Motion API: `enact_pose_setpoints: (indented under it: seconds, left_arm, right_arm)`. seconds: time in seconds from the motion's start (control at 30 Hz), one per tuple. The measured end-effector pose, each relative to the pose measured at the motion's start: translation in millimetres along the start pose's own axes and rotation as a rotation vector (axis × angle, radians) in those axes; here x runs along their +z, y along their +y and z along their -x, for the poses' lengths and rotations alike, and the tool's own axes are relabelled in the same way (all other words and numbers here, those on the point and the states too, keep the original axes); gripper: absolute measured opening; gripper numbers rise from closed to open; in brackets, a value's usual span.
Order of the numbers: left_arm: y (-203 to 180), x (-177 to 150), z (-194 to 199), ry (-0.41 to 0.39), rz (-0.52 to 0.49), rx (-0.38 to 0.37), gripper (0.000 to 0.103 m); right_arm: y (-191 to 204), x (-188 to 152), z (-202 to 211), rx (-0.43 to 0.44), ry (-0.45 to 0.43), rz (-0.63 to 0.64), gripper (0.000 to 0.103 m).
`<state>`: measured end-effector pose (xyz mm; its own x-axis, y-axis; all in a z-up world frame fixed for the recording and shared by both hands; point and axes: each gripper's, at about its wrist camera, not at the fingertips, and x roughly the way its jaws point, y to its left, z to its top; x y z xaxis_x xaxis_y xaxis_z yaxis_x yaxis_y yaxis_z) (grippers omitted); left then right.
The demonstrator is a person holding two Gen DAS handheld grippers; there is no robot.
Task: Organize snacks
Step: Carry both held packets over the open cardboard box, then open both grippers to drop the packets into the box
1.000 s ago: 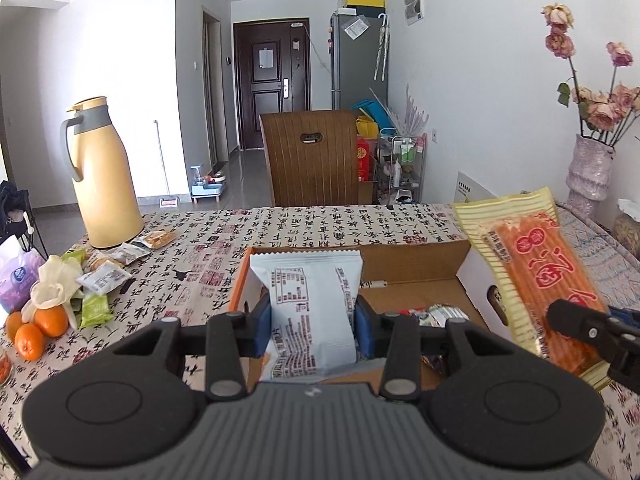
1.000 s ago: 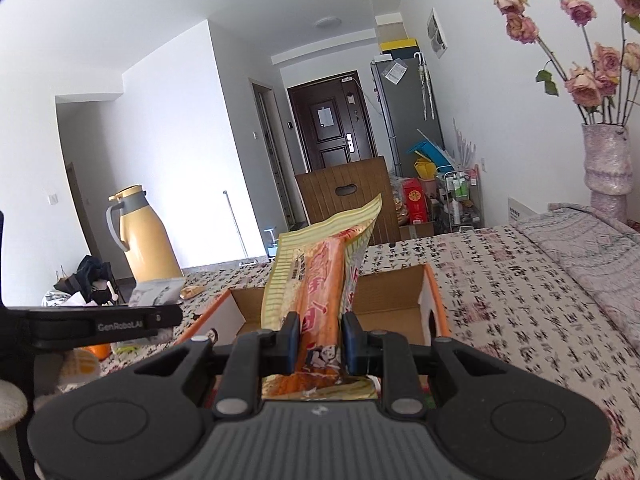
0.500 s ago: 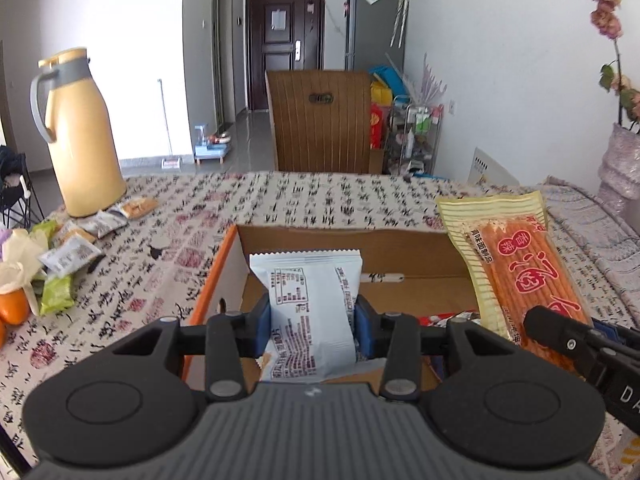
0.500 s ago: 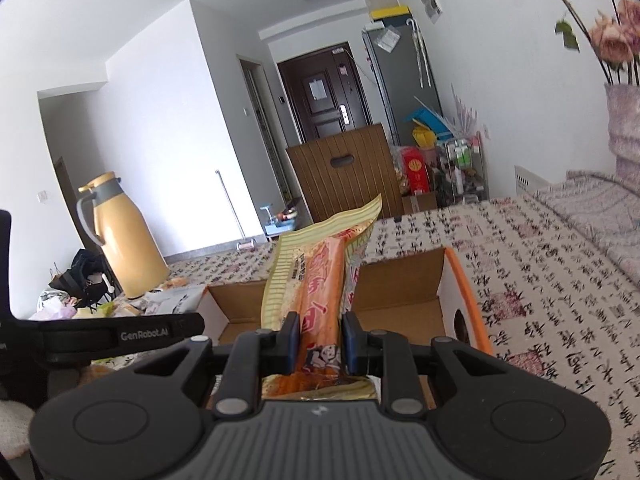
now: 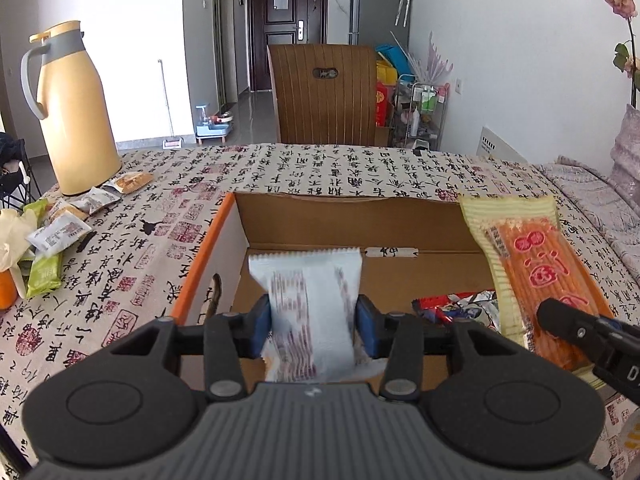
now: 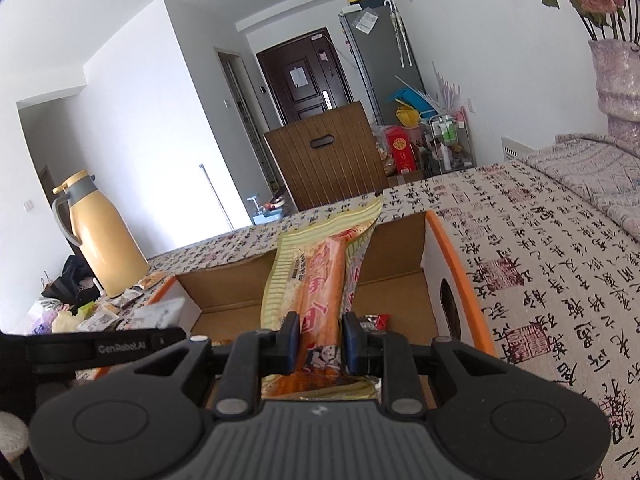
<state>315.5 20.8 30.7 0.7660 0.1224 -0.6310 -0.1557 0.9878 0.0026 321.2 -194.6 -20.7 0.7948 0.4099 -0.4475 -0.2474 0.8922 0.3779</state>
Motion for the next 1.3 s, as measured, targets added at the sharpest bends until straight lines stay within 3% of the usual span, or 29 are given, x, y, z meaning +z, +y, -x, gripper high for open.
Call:
enact_pose_setpoints:
  seconds: [0.07, 0.17, 0.23, 0.3, 0.37, 0.4, 0.47, 0.57, 0.73, 1.3]
  left_arm:
    - [0, -1, 3, -0.019, -0.004, 0.016, 0.083]
    - [0, -1, 9, -0.047, 0.002, 0.04, 0.099]
    - [1, 0, 12, -0.054, 0.009, 0.037, 0.103]
    - [2, 1, 12, -0.055, 0.009, 0.039, 0.103]
    - [2, 1, 12, -0.052, 0.011, 0.037, 0.103]
    - [2, 1, 11, -0.049, 0.013, 0.038, 0.103]
    - [3, 2, 11, -0.046, 0.014, 0.042, 0.103]
    - [2, 1, 11, -0.045, 0.014, 0.045, 0.103]
    - [3, 1, 14, -0.048, 0.018, 0.04, 0.103]
    - [-2, -5, 70, -0.119, -0.021, 0.026, 0.103]
  right_arm:
    - [1, -1, 0, -0.005, 0.01, 0.0, 0.023]
    - [1, -3, 0, -0.016, 0.018, -0.006, 0.027]
    - [0, -2, 0, -0.028, 0.014, -0.006, 0.028]
    - [-1, -2, 1, -0.034, 0.013, -0.01, 0.04]
    - [-1, -2, 2, -0.05, 0.006, -0.009, 0.063]
    - [-1, -1, 2, -0.055, 0.003, -0.01, 0.067]
    - [-2, -1, 2, -0.056, 0.0, -0.014, 0.086]
    - [-2, -1, 2, -0.068, -0.001, -0.012, 0.097]
    - [2, 0, 3, -0.082, 0.001, -0.003, 0.103]
    - [15, 0, 53, -0.147, -0.023, 0.054, 0.103]
